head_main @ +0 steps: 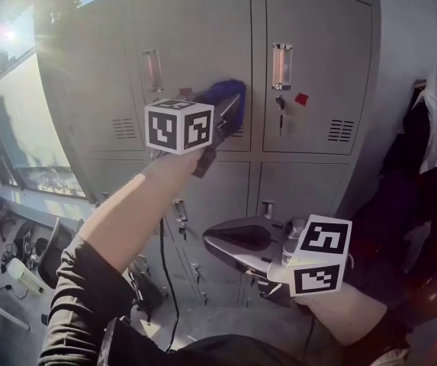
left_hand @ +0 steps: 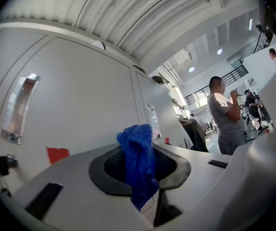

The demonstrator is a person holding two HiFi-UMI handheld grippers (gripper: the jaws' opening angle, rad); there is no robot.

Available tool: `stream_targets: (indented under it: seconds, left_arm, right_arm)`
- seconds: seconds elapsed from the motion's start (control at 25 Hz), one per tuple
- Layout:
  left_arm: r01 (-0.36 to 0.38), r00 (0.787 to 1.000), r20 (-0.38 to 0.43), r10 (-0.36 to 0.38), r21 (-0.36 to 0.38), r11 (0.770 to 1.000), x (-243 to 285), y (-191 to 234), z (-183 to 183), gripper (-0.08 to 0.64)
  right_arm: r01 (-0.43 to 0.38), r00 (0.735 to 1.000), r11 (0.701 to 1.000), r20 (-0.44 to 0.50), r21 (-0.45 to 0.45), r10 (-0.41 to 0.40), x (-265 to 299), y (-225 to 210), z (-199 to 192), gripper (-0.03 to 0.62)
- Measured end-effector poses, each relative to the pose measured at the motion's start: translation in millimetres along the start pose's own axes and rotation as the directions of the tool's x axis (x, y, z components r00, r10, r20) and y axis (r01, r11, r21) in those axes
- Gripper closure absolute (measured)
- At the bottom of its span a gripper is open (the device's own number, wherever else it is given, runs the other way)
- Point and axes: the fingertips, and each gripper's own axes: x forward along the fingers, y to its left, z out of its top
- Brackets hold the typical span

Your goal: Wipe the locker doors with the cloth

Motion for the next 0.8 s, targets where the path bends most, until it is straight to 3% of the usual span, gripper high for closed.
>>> stream_targets:
  seconds: [0.12, 0.28, 0.4, 0.56, 0.8]
  left_arm:
    - [-0.085, 0.996, 0.01, 0.085, 0.026, 0.996, -35.1, 29.7, 0.4, 0.456]
    - [-0.232, 0.972, 0.04, 0.23, 0.052, 0.971, -79.6, 77.1, 5.5, 0.456]
    - [-0.285, 0.958, 0.019, 0.285, 0.07, 0.956, -92.6, 94.0, 0.3, 0.456]
    - [-0.272, 0.962, -0.001, 0.272, 0.054, 0.961, -85.5, 91.5, -7.3, 0.456]
    - [-0.175, 0.984, -0.004, 0.176, 0.035, 0.984, -46.6, 53.5, -19.1, 0.456]
  right_arm:
    - [-0.04, 0.999, 0.999, -0.012, 0.001, 0.04, 10.8, 4.2, -4.4, 0.595]
    - [-0.106, 0.994, 0.994, -0.016, 0.002, 0.106, 28.5, 11.2, -7.1, 0.595]
    - [-0.146, 0.989, 0.989, -0.01, 0.008, 0.146, 39.1, 16.9, -7.4, 0.595]
    - [-0.161, 0.987, 0.987, -0.009, 0.013, 0.161, 41.3, 19.7, -10.1, 0.595]
    - [-0.103, 0.995, 0.994, 0.0, 0.036, 0.103, 24.2, 6.6, -15.4, 0.595]
